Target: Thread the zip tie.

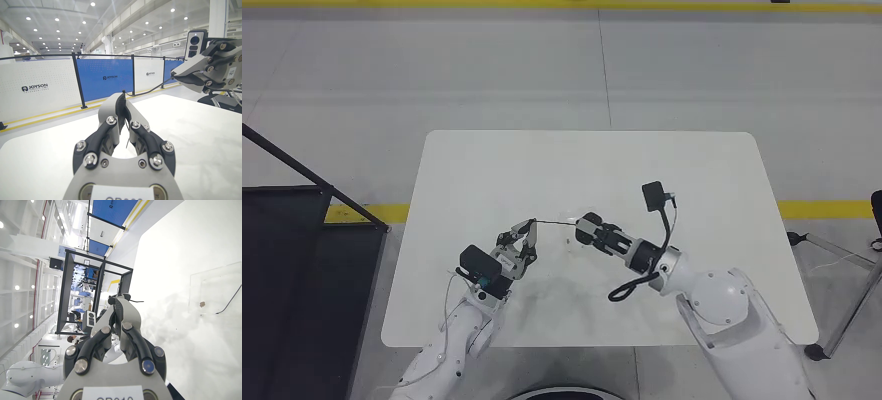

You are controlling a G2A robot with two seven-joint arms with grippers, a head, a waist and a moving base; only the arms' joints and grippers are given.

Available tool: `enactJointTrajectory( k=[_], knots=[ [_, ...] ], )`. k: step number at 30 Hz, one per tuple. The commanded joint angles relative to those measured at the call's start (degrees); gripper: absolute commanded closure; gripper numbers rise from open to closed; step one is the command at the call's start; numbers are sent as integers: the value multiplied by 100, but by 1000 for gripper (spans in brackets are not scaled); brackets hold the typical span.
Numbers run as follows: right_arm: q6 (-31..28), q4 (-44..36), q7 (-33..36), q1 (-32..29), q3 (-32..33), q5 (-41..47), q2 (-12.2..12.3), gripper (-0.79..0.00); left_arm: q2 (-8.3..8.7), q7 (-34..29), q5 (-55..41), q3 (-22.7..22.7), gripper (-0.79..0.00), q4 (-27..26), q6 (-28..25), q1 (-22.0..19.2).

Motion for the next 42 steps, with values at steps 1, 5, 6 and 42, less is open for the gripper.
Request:
enactJointTrajectory(
  k=[1,5,6,42],
  knots=[
    [-57,-6,-11,-17,16,51,-2,0,0,0,0,0,0,0,0,0],
    [-147,-6,-45,-50,42,96,-5,0,0,0,0,0,0,0,0,0],
    [-158,-10,-55,-59,44,109,-7,0,0,0,0,0,0,0,0,0],
    [-642,73,541,-47,115,582,-9,0,0,0,0,0,0,0,0,0]
  ],
)
